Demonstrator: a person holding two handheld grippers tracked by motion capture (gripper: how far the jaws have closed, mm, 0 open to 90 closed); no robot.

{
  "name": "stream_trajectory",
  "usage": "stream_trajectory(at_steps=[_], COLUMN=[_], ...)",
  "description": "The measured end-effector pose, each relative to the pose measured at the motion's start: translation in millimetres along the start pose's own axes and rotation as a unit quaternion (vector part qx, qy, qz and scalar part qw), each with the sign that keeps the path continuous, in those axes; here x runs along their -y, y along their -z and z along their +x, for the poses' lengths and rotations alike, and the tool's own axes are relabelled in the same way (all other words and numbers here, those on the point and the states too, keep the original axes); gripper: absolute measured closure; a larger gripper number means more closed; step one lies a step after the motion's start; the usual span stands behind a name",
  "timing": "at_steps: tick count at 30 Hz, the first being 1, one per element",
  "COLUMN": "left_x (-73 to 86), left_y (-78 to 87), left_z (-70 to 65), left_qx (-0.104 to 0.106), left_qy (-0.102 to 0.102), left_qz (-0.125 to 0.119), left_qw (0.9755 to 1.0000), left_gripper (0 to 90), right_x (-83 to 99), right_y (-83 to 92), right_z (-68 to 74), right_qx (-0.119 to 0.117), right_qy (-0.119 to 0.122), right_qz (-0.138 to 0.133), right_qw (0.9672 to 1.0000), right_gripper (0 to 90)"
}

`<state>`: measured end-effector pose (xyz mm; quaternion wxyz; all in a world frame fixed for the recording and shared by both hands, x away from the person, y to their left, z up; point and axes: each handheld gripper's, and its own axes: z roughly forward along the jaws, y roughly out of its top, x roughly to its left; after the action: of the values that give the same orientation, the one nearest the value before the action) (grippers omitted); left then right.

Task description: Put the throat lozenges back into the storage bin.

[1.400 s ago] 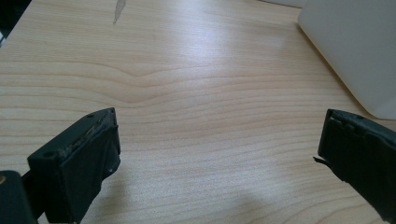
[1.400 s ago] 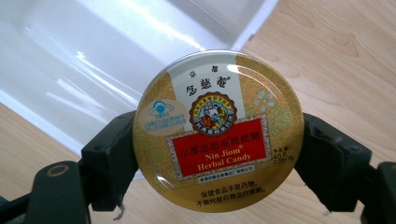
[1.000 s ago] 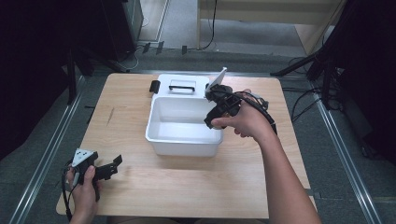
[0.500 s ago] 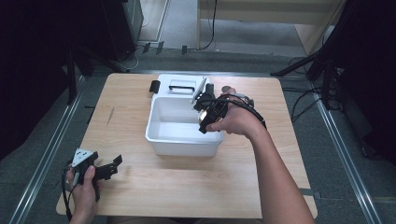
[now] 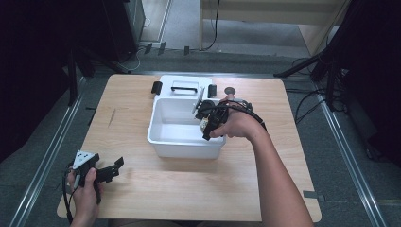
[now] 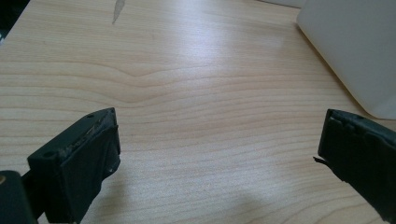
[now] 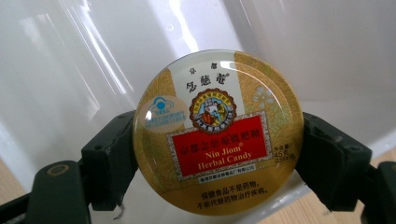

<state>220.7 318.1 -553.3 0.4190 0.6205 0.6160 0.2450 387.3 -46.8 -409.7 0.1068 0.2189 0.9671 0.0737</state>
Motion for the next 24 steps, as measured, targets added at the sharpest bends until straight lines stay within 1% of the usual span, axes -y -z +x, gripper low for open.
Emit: stream_trajectory(at_steps=[4,6,8,10,11,12,14,16,19,20,24], left_x=[0.0,0.0,0.0,0.1,0.0,0.0,0.1,0.1,0.0,0.0,0.1], left_y=[0.0,0.0,0.0,0.2,0.2,0.2,0.2,0.2,0.2,0.3,0.4], left_z=[-0.1,-0.2,-0.2,-0.1,-0.1,-0.1,-0.1,0.0,0.0,0.1,0.1], left_qx=[0.0,0.0,0.0,0.0,0.0,0.0,0.0,0.001,0.0,0.0,0.001], left_qy=[0.0,0.001,0.0,0.0,0.0,0.0,0.0,0.0,0.0,0.0,0.001], left_qz=[0.0,0.0,0.0,0.001,0.001,0.001,0.001,0.001,0.001,0.001,0.001], left_qw=[1.0,1.0,1.0,1.0,1.0,1.0,1.0,1.0,1.0,1.0,1.0], left_gripper=[0.0,0.0,0.0,0.0,0.0,0.0,0.0,0.0,0.0,0.0,0.0], right_x=[-0.3,-0.5,-1.5,-3.0,-3.0,-4.2,-4.5,-5.9,-7.6,-9.0,-11.0], right_y=[-8.9,-10.2,-14.5,-20.3,-20.3,-24.0,-24.9,-26.2,-28.6,-30.5,-32.5], right_z=[0.8,1.1,2.1,3.1,3.1,3.7,3.9,3.8,2.5,0.8,-0.7], right_qx=[-0.003,-0.003,-0.002,0.002,0.002,0.002,0.001,-0.005,-0.013,-0.018,-0.021], right_qy=[0.007,0.008,0.007,0.012,0.012,0.016,0.017,0.015,0.006,-0.001,-0.005], right_qz=[0.005,0.007,0.013,0.024,0.024,0.03,0.034,0.04,0.044,0.047,0.052], right_qw=[1.0,0.9999,0.9999,0.9996,0.9996,0.9994,0.9993,0.9991,0.9989,0.9987,0.9984], right_gripper=[20.6,20.6,20.5,20.6,20.6,20.6,20.6,20.6,20.5,20.6,20.5])
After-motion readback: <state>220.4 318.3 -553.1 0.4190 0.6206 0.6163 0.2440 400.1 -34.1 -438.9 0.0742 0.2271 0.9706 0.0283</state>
